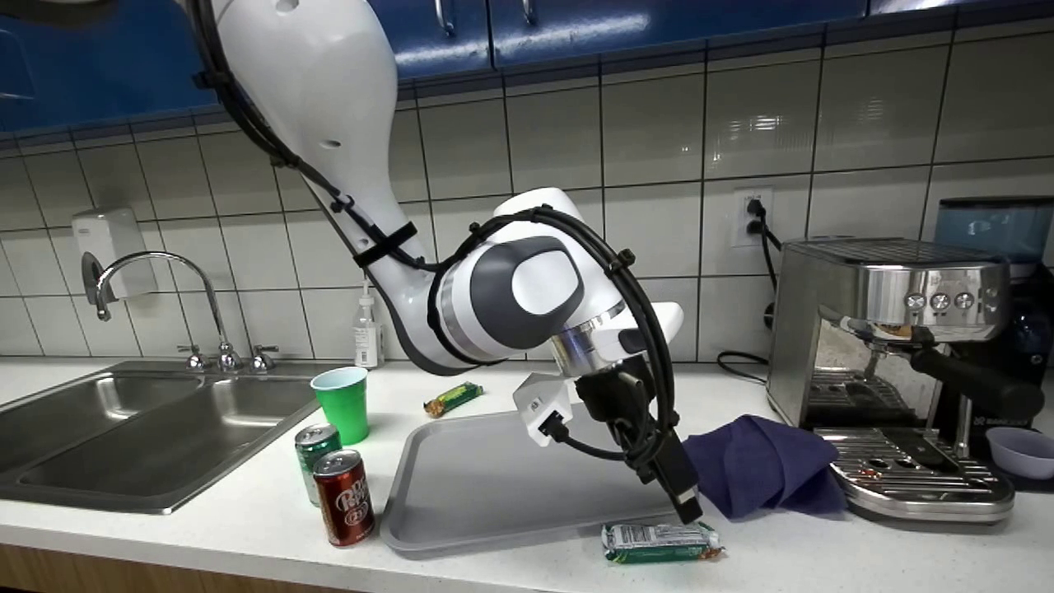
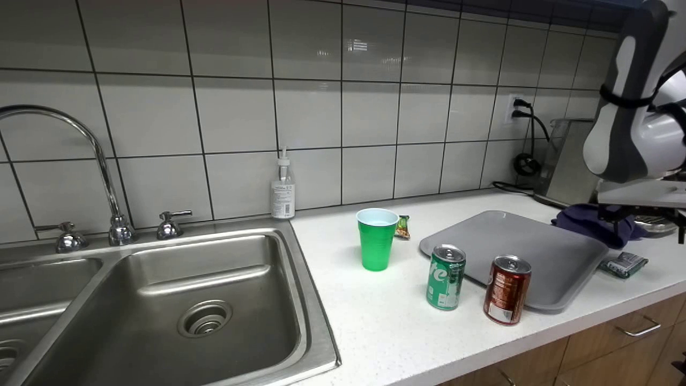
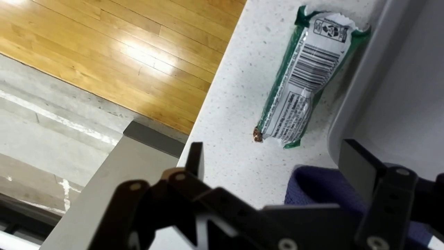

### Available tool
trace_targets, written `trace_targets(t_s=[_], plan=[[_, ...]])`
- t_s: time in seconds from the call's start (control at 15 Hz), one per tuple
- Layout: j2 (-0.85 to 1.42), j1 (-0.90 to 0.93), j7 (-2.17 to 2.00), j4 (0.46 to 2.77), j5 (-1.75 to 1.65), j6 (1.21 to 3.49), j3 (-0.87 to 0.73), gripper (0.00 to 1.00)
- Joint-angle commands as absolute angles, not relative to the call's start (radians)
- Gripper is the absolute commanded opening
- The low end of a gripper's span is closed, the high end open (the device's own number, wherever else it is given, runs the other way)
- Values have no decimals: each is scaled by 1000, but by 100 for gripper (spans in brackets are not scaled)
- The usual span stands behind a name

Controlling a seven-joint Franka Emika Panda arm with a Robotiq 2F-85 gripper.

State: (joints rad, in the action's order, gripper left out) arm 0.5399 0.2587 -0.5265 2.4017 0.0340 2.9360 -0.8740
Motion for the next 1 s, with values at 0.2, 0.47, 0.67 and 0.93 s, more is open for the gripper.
trace_targets(t_s=[0.2,0.47,0.67,0.93], plan=[[579,205,-506,2382,60,2942,-824,100],[606,171,-508,2354,74,2935,-788,100],[628,143,-509,2326,82,2930,-761,100],[656,117,-508,2297,86,2927,-735,100]])
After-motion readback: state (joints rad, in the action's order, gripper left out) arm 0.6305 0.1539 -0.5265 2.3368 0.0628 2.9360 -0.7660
